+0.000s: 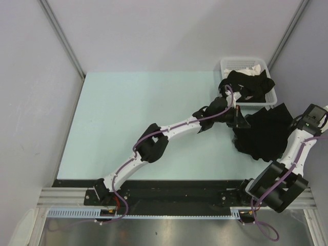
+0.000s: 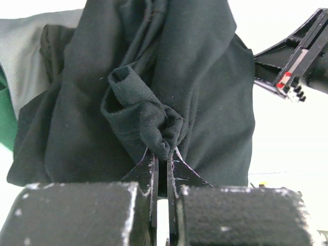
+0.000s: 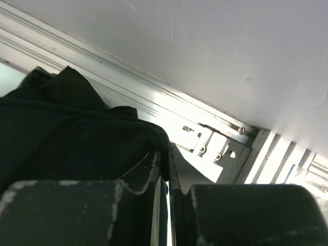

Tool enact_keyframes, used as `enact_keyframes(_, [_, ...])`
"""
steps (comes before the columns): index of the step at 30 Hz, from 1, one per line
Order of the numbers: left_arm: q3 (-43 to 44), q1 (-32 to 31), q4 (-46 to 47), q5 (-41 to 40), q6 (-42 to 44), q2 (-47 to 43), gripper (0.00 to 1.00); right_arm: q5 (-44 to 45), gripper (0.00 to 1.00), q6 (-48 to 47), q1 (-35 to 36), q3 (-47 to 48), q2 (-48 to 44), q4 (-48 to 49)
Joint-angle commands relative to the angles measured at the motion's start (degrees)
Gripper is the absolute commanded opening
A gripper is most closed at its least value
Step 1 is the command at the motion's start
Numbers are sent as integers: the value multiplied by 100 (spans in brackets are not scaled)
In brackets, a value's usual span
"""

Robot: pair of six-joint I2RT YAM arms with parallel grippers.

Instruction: Fold and stack the t-shirts

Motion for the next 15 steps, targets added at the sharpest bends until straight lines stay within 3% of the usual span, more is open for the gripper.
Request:
enact_keyframes(1, [-144,98,16,55,295,-556,4,238,15,266,-66,23,60,38])
enact_keyframes(2, [-214,116,33,20,304,-591,14,282,24,292,-40,23,60,46])
enact_keyframes(3, [-249,125,77,-6,347,-626,17,361,27,292,-22,32,51,46])
enact_keyframes(8, [-372,195,174,-24,453,-828,23,519,37,205,224,32,-28,187])
enact_keyframes(15, [-381,230,385,55,462,-961,31,739,44,-32,750,85,-309,310])
